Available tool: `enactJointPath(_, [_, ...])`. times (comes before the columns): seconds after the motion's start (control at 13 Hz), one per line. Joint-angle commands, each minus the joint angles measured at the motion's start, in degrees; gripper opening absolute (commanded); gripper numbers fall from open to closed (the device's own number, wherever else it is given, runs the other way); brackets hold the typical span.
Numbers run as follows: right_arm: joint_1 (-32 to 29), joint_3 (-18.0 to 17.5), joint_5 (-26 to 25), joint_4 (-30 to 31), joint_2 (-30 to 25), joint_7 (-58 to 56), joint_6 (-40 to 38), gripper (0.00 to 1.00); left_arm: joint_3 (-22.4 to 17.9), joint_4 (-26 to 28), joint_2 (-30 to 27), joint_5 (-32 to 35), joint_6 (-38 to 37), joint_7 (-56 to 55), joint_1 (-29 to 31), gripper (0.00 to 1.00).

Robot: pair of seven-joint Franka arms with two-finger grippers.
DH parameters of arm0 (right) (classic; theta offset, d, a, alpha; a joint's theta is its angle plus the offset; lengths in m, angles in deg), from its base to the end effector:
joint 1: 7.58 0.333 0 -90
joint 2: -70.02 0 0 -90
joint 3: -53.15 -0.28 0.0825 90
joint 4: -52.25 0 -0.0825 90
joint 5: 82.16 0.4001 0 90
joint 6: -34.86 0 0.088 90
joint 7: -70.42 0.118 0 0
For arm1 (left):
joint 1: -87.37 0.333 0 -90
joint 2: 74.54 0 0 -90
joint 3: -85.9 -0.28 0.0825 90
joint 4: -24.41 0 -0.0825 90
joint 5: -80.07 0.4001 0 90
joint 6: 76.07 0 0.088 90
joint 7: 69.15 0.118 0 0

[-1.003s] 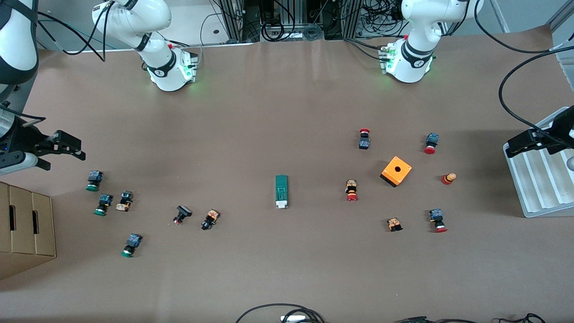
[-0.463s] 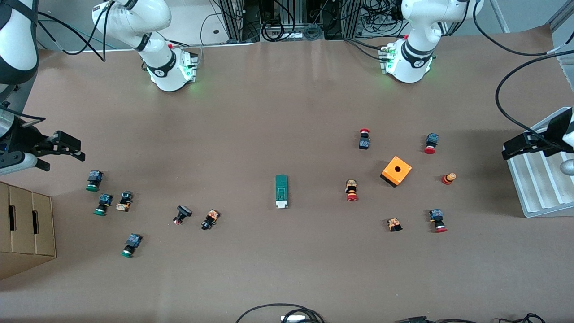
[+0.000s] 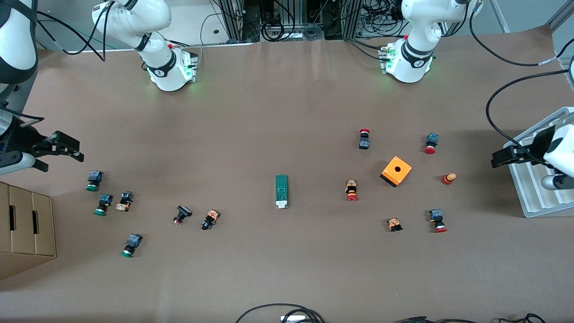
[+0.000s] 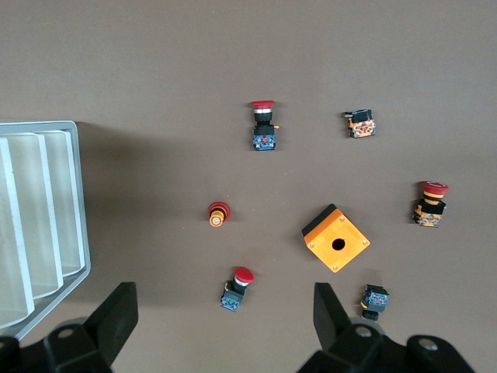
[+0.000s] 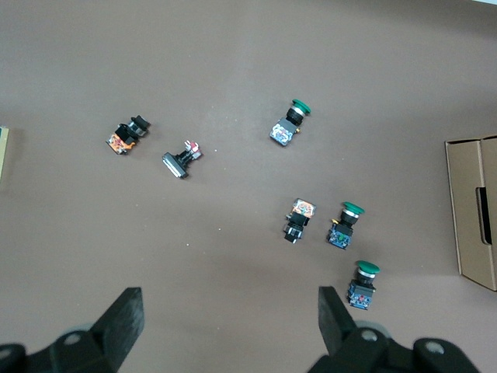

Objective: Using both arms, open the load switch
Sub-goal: 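Move the left gripper from rest over the green load switch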

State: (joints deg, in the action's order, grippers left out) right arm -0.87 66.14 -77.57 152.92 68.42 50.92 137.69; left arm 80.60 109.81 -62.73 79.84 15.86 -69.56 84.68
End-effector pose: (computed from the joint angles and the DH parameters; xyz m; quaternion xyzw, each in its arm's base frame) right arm 0.5757 -0.0568 0.5215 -0.9928 -0.1073 -0.0411 0.0342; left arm 0.6215 0.0236 0.4967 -0.9986 -0.0259 0.0458 0.0066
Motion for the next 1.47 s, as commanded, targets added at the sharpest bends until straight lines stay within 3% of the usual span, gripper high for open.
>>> enactJointPath(0.0, [-0.2,-0.1,-0.8,-1.5,0.6,0.3,0.0,1.00,-0.1,-0.7,1.8,1.8,0.8,0.8,-0.1,1.00])
enactJointPath(0.15, [-0.2,-0.1,-0.9,-1.5,0.6,0.3,0.0,1.00,0.1,-0.6,2.2,3.0,0.9,0.7,-0.2,1.00])
enactJointPath(0.85, [-0.2,-0.1,-1.5,-1.4,1.4,-0.6,-0.7,1.00,8.5,0.4,2.1,3.7,5.5,-4.8,-0.4,1.00])
enactJointPath(1.08, [-0.6,0.2,-1.5,-1.4,1.3,-6.7,-1.3,1.00,11.2,0.4,2.7,3.8,8.3,-9.0,-0.4,1.00])
enactJointPath(1.39, [-0.3,0.0,-1.4,-1.4,1.0,-7.3,-1.4,1.00,17.7,0.3,3.4,13.5,8.4,-17.8,-0.5,1.00])
